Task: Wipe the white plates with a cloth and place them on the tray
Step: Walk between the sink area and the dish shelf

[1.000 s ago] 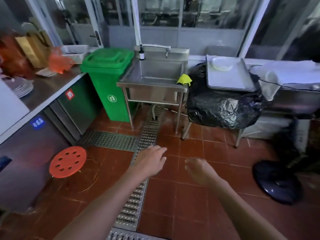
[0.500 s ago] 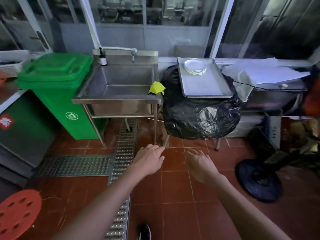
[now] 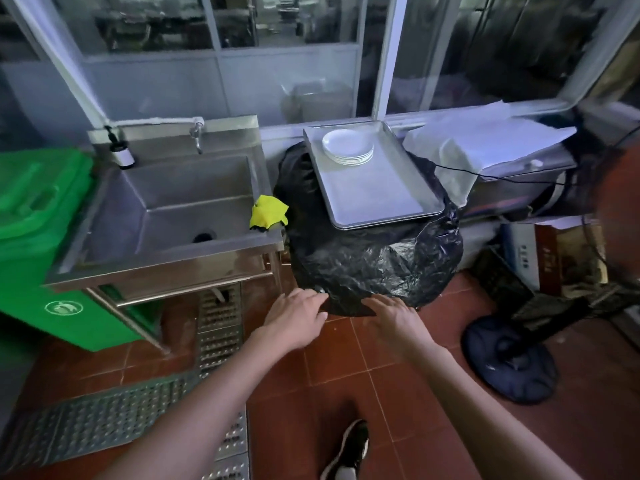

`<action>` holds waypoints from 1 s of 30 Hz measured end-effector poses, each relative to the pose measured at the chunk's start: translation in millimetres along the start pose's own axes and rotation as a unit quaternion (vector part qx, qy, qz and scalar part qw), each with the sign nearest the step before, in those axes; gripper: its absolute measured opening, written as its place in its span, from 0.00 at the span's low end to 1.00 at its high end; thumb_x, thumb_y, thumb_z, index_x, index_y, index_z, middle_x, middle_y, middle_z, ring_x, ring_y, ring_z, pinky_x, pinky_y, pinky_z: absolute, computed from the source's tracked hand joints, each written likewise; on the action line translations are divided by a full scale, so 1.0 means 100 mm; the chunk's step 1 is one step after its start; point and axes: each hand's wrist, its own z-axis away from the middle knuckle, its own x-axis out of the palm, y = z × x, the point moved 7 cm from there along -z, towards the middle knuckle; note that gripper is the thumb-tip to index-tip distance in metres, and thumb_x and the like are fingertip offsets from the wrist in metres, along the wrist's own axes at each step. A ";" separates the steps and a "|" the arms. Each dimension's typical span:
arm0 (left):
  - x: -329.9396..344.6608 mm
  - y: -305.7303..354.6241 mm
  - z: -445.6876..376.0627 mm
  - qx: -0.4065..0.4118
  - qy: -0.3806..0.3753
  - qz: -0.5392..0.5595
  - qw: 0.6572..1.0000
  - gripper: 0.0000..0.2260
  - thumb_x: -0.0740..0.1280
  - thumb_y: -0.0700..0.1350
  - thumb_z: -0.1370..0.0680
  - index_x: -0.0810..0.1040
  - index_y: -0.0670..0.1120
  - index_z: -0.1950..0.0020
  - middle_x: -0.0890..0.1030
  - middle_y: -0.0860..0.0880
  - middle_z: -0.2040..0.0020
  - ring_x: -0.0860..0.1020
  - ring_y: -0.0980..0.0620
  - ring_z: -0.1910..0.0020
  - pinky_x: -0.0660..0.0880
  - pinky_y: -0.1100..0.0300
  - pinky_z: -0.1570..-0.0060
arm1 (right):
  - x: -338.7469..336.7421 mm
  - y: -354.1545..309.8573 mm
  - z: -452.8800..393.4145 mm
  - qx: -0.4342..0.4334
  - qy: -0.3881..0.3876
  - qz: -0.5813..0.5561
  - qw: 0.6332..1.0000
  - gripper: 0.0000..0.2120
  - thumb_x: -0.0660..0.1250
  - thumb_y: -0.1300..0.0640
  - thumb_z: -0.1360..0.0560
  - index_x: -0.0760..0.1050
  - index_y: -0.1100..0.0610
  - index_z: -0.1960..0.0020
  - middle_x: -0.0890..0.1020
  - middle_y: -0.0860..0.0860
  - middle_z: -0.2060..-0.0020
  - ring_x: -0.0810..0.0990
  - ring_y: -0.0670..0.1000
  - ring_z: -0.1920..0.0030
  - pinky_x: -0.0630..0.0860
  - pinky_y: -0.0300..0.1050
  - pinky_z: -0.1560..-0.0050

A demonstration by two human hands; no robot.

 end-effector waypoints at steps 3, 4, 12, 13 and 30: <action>-0.07 -0.06 -0.56 0.002 -0.002 -0.003 1.000 0.22 0.59 0.55 0.17 0.68 0.52 0.23 0.73 0.52 0.27 0.70 0.48 0.28 0.68 0.49 0.31 | -0.11 0.21 -0.51 0.003 0.007 -0.022 1.000 0.22 0.61 0.47 0.19 0.68 0.47 0.26 0.72 0.45 0.28 0.70 0.55 0.29 0.70 0.55 0.33; -0.10 -0.08 -0.74 0.001 -0.002 -0.006 1.000 0.22 0.59 0.55 0.17 0.68 0.52 0.23 0.73 0.52 0.27 0.70 0.48 0.29 0.68 0.49 0.32 | -0.17 0.29 -0.68 0.002 0.013 -0.030 0.999 0.21 0.61 0.47 0.19 0.69 0.47 0.27 0.72 0.45 0.29 0.70 0.55 0.29 0.71 0.55 0.33; -0.48 -0.33 -1.95 -0.040 0.022 0.028 0.999 0.21 0.61 0.54 0.18 0.71 0.52 0.25 0.75 0.52 0.29 0.72 0.46 0.31 0.72 0.50 0.35 | -0.76 0.67 -1.97 -0.009 0.024 -0.059 0.998 0.20 0.61 0.51 0.20 0.71 0.49 0.28 0.74 0.48 0.30 0.73 0.58 0.32 0.72 0.55 0.36; -0.51 -0.35 -2.07 -0.042 0.021 0.030 0.998 0.21 0.61 0.54 0.18 0.71 0.52 0.25 0.75 0.52 0.28 0.72 0.46 0.31 0.73 0.50 0.36 | -0.79 0.71 -2.08 -0.007 0.022 -0.064 0.998 0.20 0.61 0.52 0.20 0.71 0.49 0.28 0.74 0.48 0.30 0.73 0.58 0.33 0.72 0.55 0.35; -0.82 -1.11 -4.65 -0.039 0.039 0.211 0.976 0.22 0.64 0.51 0.17 0.70 0.49 0.23 0.70 0.51 0.23 0.68 0.50 0.25 0.66 0.54 0.27 | -1.28 1.26 -4.41 0.051 0.040 -0.079 0.995 0.22 0.63 0.51 0.18 0.69 0.50 0.25 0.71 0.49 0.26 0.70 0.57 0.29 0.68 0.52 0.31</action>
